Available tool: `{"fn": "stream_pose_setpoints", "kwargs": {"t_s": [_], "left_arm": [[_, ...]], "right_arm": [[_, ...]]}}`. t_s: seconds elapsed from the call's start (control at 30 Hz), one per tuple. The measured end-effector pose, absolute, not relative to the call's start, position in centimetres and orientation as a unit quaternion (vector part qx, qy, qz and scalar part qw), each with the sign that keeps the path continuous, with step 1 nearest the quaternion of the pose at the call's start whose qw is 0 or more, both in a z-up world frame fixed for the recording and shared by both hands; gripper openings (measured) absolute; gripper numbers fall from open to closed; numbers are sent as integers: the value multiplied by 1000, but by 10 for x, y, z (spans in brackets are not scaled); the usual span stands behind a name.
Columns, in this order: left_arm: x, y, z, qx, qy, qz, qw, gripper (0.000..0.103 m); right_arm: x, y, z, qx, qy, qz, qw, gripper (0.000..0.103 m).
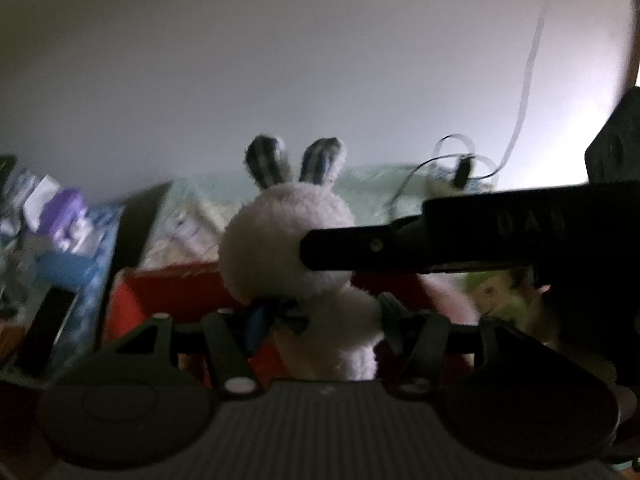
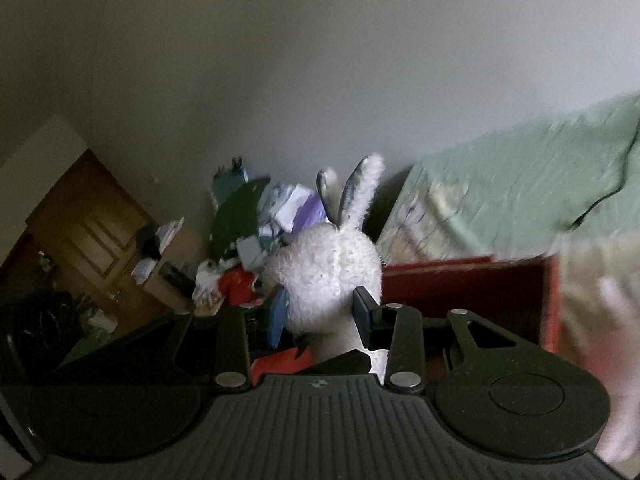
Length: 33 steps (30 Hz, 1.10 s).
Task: Organize objects
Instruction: 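Carry the bunny with the right gripper into the red box and release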
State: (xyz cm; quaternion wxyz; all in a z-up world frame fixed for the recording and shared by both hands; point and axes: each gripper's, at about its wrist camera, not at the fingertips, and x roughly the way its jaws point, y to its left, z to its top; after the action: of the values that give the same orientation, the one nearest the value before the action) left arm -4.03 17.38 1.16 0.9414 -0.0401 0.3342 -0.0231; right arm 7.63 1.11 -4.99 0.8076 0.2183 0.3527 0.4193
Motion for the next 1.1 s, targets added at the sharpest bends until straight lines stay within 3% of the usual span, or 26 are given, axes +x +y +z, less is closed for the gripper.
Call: {"fn": "stream_pose_setpoints", "kwargs": {"t_s": [0.47,0.73,1.1], "left_arm": [[-29,233,-51,-41,420,69,904,59],[-23,240,-63,-37,438,79,895,60],[-9,226,-72,9,457,88,885,73]], "right_arm": [[124,88,-124,295,532,418,675,39],[134,102,-145,296,562,402,660,40],[138,87,-153,282,577,366,674,51]]}}
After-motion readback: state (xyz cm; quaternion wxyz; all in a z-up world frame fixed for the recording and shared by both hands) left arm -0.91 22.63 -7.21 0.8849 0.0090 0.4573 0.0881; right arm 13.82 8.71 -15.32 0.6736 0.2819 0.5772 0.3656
